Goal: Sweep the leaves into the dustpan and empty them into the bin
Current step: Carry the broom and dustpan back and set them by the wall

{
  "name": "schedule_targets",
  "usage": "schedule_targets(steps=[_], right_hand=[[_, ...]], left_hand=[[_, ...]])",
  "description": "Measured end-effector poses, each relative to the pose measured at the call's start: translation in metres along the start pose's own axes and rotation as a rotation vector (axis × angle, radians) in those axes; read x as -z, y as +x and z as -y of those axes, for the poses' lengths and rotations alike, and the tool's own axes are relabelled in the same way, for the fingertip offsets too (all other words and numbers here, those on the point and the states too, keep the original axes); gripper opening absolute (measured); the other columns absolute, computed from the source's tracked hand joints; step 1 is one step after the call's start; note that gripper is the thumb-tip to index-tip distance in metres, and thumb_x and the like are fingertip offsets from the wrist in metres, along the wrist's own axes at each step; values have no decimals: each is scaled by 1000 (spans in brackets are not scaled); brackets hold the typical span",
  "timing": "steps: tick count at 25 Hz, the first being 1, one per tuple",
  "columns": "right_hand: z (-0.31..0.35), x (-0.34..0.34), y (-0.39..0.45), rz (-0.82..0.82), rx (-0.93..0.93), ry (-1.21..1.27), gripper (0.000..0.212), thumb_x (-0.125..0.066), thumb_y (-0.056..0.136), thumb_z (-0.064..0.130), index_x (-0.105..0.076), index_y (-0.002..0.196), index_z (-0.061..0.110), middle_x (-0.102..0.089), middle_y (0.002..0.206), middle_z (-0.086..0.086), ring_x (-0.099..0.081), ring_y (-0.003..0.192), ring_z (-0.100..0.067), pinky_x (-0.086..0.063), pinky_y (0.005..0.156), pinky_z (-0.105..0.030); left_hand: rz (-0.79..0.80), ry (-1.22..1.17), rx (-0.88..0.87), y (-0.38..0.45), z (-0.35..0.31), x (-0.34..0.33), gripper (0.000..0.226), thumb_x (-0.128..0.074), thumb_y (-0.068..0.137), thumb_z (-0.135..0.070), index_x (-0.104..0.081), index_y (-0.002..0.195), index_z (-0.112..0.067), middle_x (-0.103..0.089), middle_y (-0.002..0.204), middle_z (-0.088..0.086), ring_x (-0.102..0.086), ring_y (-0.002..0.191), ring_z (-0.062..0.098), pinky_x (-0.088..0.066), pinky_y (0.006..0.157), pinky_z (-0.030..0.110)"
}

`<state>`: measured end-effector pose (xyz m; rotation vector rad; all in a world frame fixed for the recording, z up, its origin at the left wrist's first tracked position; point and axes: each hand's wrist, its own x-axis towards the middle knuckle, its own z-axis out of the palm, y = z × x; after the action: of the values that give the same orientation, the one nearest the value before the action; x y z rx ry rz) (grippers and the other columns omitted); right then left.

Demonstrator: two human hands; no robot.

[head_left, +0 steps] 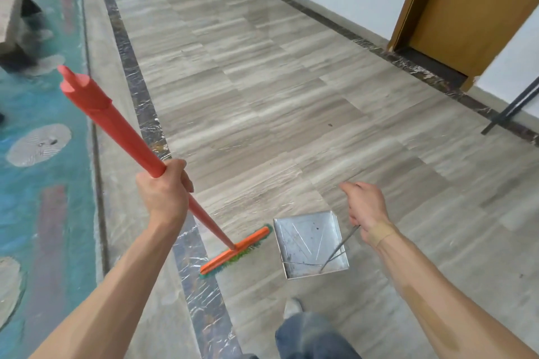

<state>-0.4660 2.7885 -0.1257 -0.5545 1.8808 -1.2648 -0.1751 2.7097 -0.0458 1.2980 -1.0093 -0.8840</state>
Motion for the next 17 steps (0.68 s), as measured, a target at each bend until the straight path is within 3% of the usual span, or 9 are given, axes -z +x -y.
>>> schedule_targets(steps=[6,11,17], right_hand=[[88,-23,93,-13,139,-46,44,-55,76,15,-22,48,23,-18,52,3,-16,60,-21,-14,54,-34],[168,-57,173,-51,278,-70,40,-55,77,19,-25,51,21,-21,53,-1,-19,61,-22,-17,54,-37],[275,-104,296,-103,367,-13,41,-59,71,24,-27,45,20,-21,52,3,-20,61,-21,-18,55,-38]], left_hand=[[28,-48,-82,88,-27,-84,39,-49,66,-11,-45,29,-21,-36,30,-7,-34,34,14,-32,54,43],[75,-56,-195,182,-53,-159,40,-52,70,-11,-46,31,-19,-40,30,-5,-40,44,27,-38,54,45],[152,-194,-245,328,-88,-249,44,-53,72,-12,-44,30,-21,-35,31,-8,-33,34,16,-35,55,46]])
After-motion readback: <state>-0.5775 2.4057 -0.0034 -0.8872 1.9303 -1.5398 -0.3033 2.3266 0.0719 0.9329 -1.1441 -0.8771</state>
